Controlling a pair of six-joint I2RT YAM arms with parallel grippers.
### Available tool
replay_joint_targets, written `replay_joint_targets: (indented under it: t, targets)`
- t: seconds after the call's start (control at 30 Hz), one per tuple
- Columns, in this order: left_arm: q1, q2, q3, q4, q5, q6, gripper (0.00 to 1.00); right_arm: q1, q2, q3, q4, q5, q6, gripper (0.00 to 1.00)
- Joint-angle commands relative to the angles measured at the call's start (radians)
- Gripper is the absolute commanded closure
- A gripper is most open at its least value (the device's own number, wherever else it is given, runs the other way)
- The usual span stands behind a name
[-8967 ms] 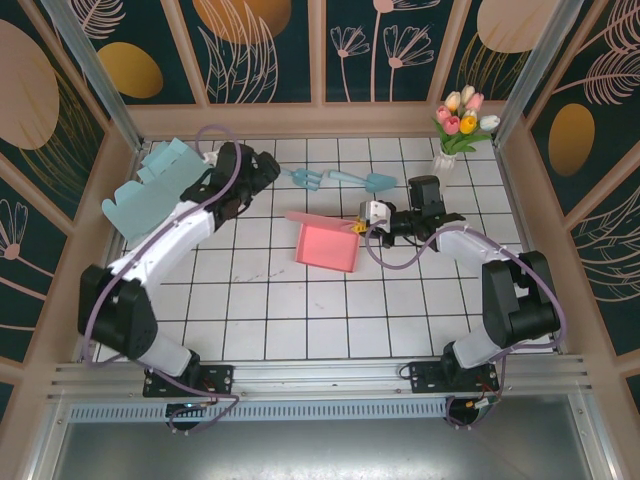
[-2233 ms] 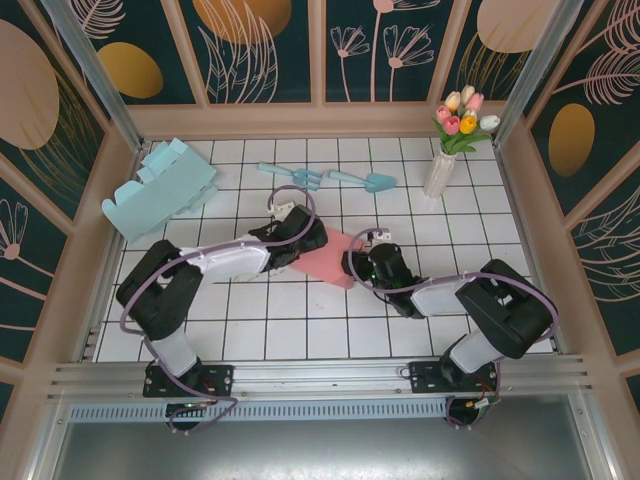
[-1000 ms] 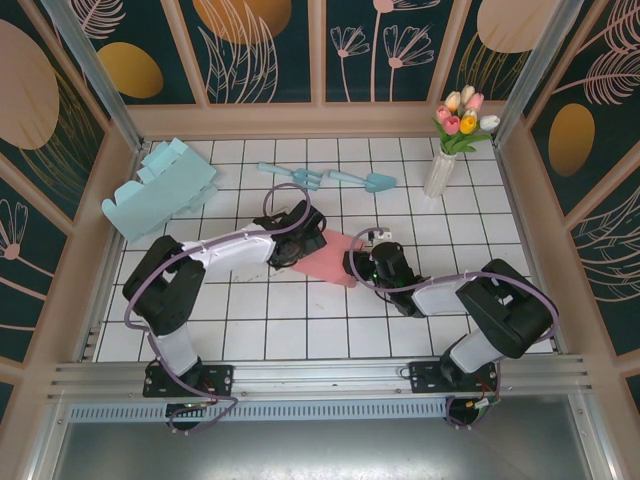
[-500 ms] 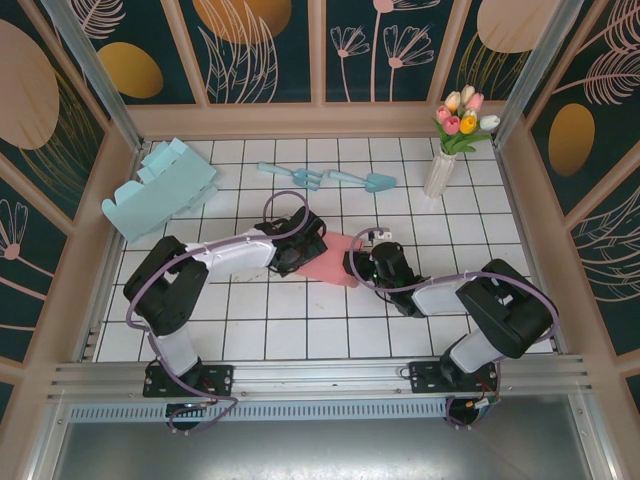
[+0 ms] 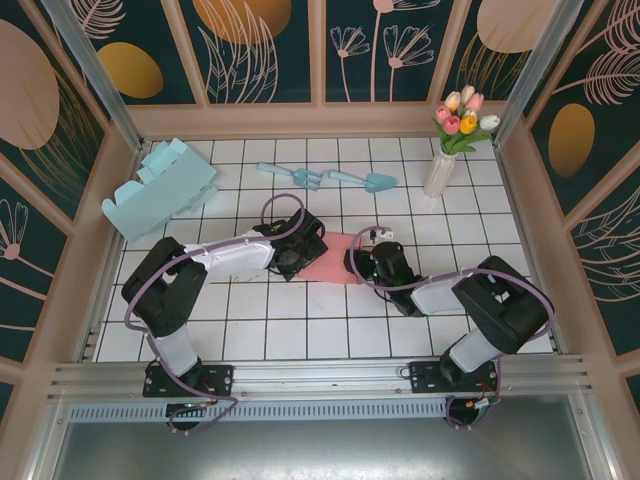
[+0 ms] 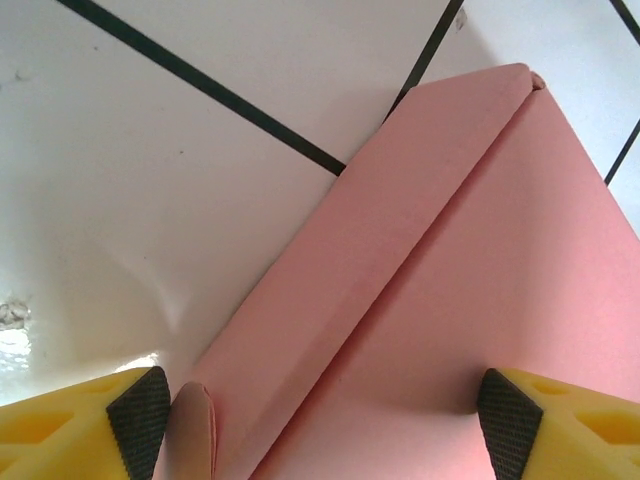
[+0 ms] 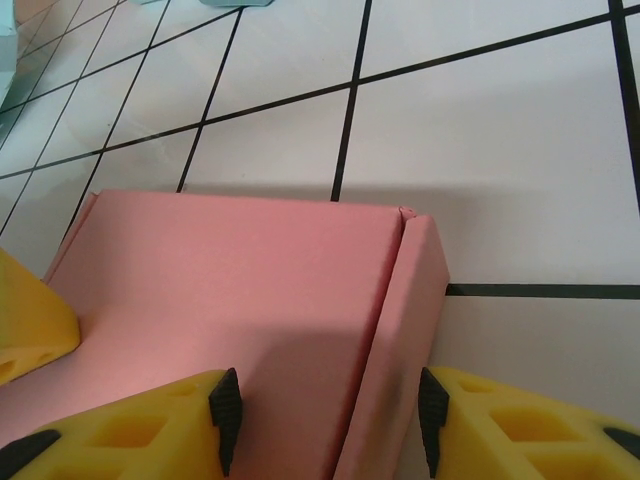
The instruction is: Fold the paper box
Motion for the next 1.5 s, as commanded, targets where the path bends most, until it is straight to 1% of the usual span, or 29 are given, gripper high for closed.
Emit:
replay_joint_targets:
  t: [0.0, 0.2, 0.37, 0.5, 0.57, 0.67, 0.77, 0.9, 0.93, 1.0, 1.1, 1.23, 1.3, 1.37, 1.47]
  targets:
    - [-0.02, -0.018, -0.024, 0.012, 0.111, -0.055, 0.15, 0.005, 0.04, -0.008, -0.031, 0.0, 0.027, 0.47]
    - [-0.022, -0.038, -0.04, 0.008, 0.141, -0.12, 0.11, 0.008, 0.052, -0.013, -0.028, 0.032, 0.044, 0.48]
    - [-0.025, -0.047, -0.061, 0.009, 0.166, -0.169, 0.11, 0.012, 0.046, -0.019, -0.025, 0.051, 0.059, 0.48]
    - [-0.041, -0.078, -0.056, 0.015, 0.161, -0.186, 0.11, 0.024, 0.049, -0.014, -0.022, 0.059, 0.071, 0.48]
    - [-0.045, -0.075, -0.036, -0.017, 0.133, -0.178, 0.11, 0.03, 0.049, -0.014, -0.024, 0.065, 0.072, 0.48]
    - [-0.045, -0.083, -0.004, -0.107, 0.032, -0.167, 0.1, 0.031, 0.04, -0.021, -0.026, 0.066, 0.07, 0.48]
    - [-0.045, -0.083, 0.016, -0.152, -0.03, -0.147, 0.08, 0.031, 0.03, -0.027, -0.031, 0.058, 0.067, 0.48]
    - [-0.045, -0.06, 0.03, -0.137, -0.02, -0.117, 0.08, 0.033, 0.015, -0.038, -0.019, 0.018, 0.064, 0.47]
    - [-0.043, -0.023, 0.037, -0.135, -0.018, -0.112, 0.08, 0.034, 0.006, -0.043, -0.012, 0.003, 0.051, 0.45]
    - [-0.037, 0.008, 0.052, -0.143, -0.023, -0.104, 0.08, 0.037, -0.028, -0.047, -0.034, 0.003, 0.027, 0.43]
    - [-0.016, 0.041, 0.051, -0.142, -0.021, -0.097, 0.09, 0.042, -0.111, -0.039, -0.123, 0.024, -0.028, 0.41]
    - [0.024, 0.047, 0.016, -0.117, -0.02, -0.093, 0.09, 0.063, -0.246, -0.025, -0.264, 0.102, -0.093, 0.38]
    - [0.042, 0.047, 0.002, -0.105, -0.014, -0.083, 0.09, 0.068, -0.299, -0.017, -0.311, 0.118, -0.115, 0.37]
    - [0.06, 0.05, 0.005, -0.11, -0.011, -0.067, 0.09, 0.067, -0.322, 0.004, -0.341, 0.129, -0.135, 0.35]
    - [0.074, 0.05, 0.009, -0.109, -0.004, -0.049, 0.09, 0.052, -0.277, 0.056, -0.351, 0.127, -0.164, 0.31]
